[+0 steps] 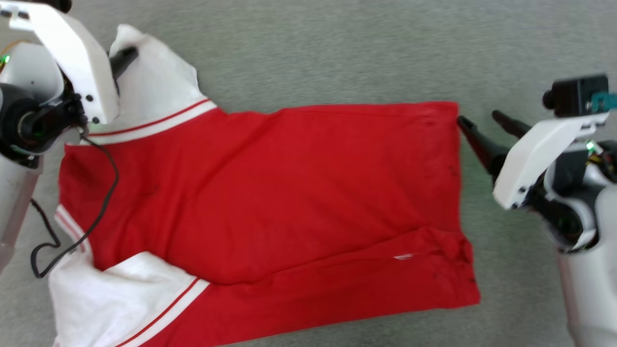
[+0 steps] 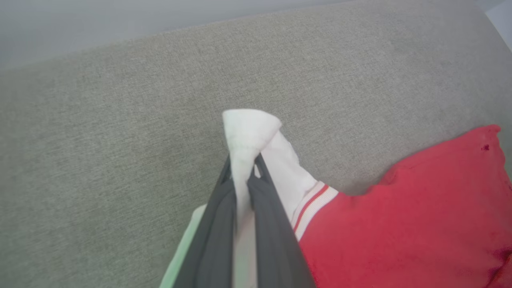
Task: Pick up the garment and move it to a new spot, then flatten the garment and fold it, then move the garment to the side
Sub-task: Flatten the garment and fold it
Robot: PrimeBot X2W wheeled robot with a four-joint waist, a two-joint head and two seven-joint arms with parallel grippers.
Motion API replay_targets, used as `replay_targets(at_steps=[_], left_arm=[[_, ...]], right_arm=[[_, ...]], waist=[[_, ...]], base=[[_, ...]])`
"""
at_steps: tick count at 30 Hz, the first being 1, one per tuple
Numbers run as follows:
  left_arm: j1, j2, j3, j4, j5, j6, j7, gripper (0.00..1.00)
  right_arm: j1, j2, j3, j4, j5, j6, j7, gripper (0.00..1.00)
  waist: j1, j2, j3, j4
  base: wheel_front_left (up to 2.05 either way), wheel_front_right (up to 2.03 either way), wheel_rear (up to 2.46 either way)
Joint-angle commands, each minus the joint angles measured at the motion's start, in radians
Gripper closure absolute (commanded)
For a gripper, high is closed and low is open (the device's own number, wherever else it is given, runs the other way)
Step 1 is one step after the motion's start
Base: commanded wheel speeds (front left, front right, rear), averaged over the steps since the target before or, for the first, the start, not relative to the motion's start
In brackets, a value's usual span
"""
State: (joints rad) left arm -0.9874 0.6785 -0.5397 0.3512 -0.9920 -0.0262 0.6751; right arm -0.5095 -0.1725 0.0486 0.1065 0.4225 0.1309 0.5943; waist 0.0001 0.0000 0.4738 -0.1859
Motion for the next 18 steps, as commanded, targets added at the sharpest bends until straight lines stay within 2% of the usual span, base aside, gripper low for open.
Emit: replay_targets(at_steps=[1, 7, 12, 13, 14, 15, 18], left_arm=[[-0.009, -0.008, -0.003, -0.032, 0.012, -0.001, -0.014, 1.00], [0.002, -0.022, -0.014, -0.135, 0.031, -0.002, -0.052, 1.00], [0.033, -0.028, -0.015, -0.172, 0.030, -0.003, -0.078, 1.00], [0.039, -0.029, -0.016, -0.175, 0.030, -0.003, -0.083, 1.00], [0.039, -0.029, -0.016, -0.175, 0.030, -0.003, -0.083, 1.00], [0.045, -0.029, -0.016, -0.177, 0.030, -0.004, -0.088, 1.00], [0.060, -0.033, -0.007, -0.183, 0.018, -0.006, -0.107, 1.00]], right_arm=[[-0.043, -0.010, -0.009, 0.016, 0.001, 0.000, 0.055, 0.00], [-0.139, -0.025, -0.026, 0.107, -0.019, 0.000, 0.207, 0.00], [-0.143, -0.020, 0.000, 0.209, -0.019, 0.000, 0.307, 0.00], [-0.145, -0.021, 0.005, 0.222, -0.009, 0.000, 0.318, 0.77], [-0.145, -0.021, 0.005, 0.222, -0.009, 0.000, 0.318, 0.77], [-0.147, -0.021, 0.009, 0.230, -0.003, 0.000, 0.325, 1.00], [-0.160, -0.041, 0.019, 0.226, 0.007, 0.000, 0.327, 1.00]], waist=[[-0.0001, 0.0000, 0.019, 0.055], [-0.0001, 0.0000, 0.055, 0.114], [-0.0001, 0.0000, 0.060, 0.141], [-0.0001, 0.0000, 0.060, 0.144], [-0.0001, 0.0000, 0.060, 0.144], [-0.0001, 0.0000, 0.059, 0.147], [-0.0001, 0.0000, 0.051, 0.157]], base=[[0.00, 0.00, 0.00], [0.00, 0.00, 0.00], [0.00, 0.00, 0.00], [0.00, 0.00, 0.00], [0.00, 0.00, 0.00], [0.00, 0.00, 0.00], [0.00, 0.00, 0.00]])
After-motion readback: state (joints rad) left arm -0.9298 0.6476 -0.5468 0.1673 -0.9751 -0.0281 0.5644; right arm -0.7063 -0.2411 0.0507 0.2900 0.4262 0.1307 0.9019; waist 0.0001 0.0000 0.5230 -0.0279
